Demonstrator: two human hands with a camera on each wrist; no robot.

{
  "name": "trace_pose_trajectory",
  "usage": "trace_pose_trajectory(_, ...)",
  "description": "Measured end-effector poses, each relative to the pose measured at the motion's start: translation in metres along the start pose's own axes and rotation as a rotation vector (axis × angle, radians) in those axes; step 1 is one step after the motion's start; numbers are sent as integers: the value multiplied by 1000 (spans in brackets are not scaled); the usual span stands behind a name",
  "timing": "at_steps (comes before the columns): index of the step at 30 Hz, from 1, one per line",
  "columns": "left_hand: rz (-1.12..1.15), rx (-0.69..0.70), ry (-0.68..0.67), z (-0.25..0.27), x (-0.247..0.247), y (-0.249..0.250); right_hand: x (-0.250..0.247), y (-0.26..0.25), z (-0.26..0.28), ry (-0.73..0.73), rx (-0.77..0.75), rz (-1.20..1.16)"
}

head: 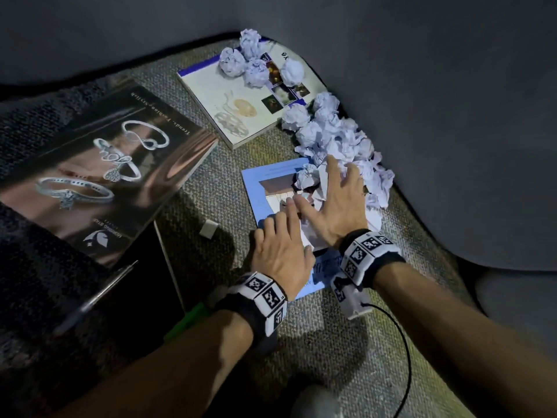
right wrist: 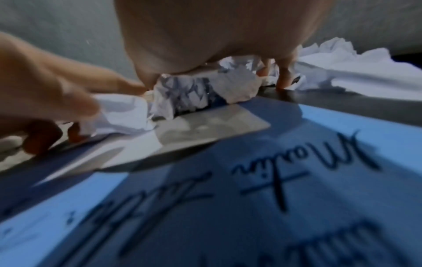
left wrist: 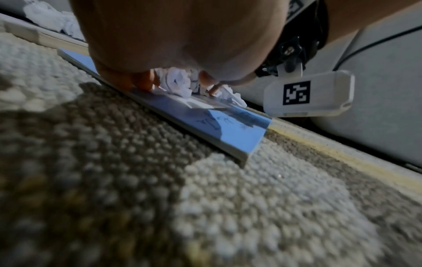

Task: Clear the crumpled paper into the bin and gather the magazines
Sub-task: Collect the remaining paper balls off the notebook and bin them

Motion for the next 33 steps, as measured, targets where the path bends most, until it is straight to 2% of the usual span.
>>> trace_pose_trajectory(4,-112,-3,43,-14,-2,-3,-3,-2,-5,49,4,7)
trace_pose_trajectory(8,-100,-37,-14,-29,-10,-9,0,-13,-4,41,-20,154)
trace_pose_trajectory(10,-27,-21,-75,-35,-14,-9,5,-17,1,13,-44,177)
trace_pose_trajectory(15,90,139,-255,-39,-27,-23,12,-19,-1,7,-150,121)
trace_pose_trajectory(20,23,68,-365,-38,-61,-50,11,-20,-1,-68,-191,33)
trace_pose_trajectory(21,23,100,-330,-35,-71,-50,7,-19,0,-60,-215,-15)
trace_pose_trajectory(24,-125,244,-56,-33,-99,-43,-10,-8,6,46,-252,-274)
trace_pose_trajectory(25,-151,255,8,-38,-102,-43,-18,0,10,98,-222,-399)
trace_pose_trajectory(26,-142,248,15,-46,-103,-43,-24,10,11,123,-168,-541)
trace_pose_trajectory(27,-108,233,-30,-57,-100,-43,-31,18,13,132,-110,-681)
trace_pose_trajectory(29,-50,202,-214,-80,-85,-41,-43,37,12,145,5,-903)
trace_pose_trajectory(31,-82,234,-376,-93,-66,-35,-52,58,8,157,120,-926)
trace_pose_trajectory(33,-205,298,-406,-95,-49,-28,-59,73,3,122,213,-807)
Point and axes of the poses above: each hand's wrist, its own z-axis away from the middle knuckle, its own x-axis out of the palm, y = z × x, the point moved 5 cm from there along -z, towards the middle knuckle, and after that the axes turned 15 degrees about -y, right-handed, at the moved point
